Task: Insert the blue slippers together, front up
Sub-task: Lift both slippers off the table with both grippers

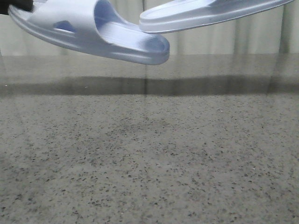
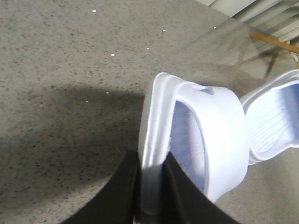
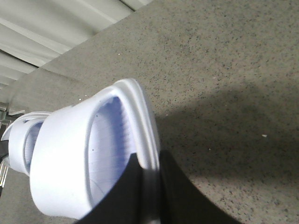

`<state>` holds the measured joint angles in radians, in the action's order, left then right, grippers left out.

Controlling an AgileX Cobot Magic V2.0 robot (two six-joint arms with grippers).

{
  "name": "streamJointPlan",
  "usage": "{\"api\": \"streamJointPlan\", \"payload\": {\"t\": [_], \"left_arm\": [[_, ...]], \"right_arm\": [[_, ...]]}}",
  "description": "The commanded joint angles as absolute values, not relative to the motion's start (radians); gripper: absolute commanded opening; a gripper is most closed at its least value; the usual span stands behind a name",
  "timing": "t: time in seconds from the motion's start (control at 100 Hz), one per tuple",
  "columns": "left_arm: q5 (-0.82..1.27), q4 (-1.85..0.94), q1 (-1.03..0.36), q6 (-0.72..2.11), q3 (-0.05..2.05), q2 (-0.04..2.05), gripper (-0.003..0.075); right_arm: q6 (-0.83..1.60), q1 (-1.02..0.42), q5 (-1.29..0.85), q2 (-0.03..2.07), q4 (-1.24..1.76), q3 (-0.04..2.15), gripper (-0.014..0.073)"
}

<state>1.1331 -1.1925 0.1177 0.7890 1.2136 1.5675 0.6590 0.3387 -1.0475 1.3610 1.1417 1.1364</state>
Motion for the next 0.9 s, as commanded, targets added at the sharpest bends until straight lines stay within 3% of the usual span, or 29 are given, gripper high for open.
{"api": "streamJointPlan", "payload": {"t": [0.0, 0.46, 0.89], "left_arm": [[1.191, -1.321, 0.119, 0.779, 1.238, 1.524, 0.0015], [1.267, -1.465, 0.118, 0.779, 1.238, 1.536, 0.0016], [1.267, -1.499, 0.104, 0.761, 1.232, 1.541, 0.0016]], "right_arm": [[0.701, 0.33, -1.054, 1.353, 1.26, 1.17, -0.0107], [0.831, 0.31, -1.083, 1.449, 1.438, 1.168, -0.0107], [0.972, 0.147, -1.046, 1.586, 1.595, 1.168, -0.0106]]}}
